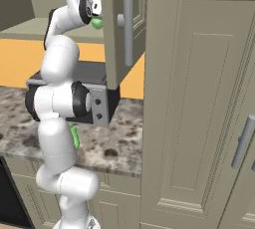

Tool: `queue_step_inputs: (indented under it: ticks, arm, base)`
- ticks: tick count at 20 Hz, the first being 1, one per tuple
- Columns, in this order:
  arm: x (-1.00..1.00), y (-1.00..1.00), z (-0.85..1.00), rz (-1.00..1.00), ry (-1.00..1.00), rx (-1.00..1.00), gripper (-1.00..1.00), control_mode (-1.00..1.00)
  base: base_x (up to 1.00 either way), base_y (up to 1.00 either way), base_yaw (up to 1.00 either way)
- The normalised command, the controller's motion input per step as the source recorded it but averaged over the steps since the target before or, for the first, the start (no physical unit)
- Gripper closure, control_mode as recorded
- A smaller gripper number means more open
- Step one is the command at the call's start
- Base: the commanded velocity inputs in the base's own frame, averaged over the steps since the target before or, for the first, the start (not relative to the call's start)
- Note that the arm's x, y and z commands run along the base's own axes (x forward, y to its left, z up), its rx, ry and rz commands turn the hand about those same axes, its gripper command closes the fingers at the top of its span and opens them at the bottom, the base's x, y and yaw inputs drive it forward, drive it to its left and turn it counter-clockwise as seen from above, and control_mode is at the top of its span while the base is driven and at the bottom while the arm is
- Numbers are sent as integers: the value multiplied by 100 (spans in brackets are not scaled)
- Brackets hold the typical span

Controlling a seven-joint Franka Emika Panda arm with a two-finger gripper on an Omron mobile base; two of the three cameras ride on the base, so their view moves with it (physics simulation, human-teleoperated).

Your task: Pick the corn, corn from the counter and place them in the cabinet. Then close the cabinet.

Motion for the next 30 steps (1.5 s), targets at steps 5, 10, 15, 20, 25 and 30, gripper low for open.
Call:
queue_step_inputs:
  ticks: [5,10,15,20,25,30]
  arm:
    - [-10,17,-19,0,-30,0,-100,-100]
    - [-62,1,-20,-1,-37,-1,-100,-100]
    - [-94,-11,-22,0,-22,0,-100,-100]
    - [-100,-18,-10,-1,0,0,-100,-100]
    - [-100,-4,0,0,9,0,-100,-100]
    - [-100,1,-2,10,21,0,-100,-100]
  base:
    - [0,0,0]
    - [0,0,0]
    - [0,0,0]
    - [0,0,0]
    - [0,0,0]
    - [0,0,0]
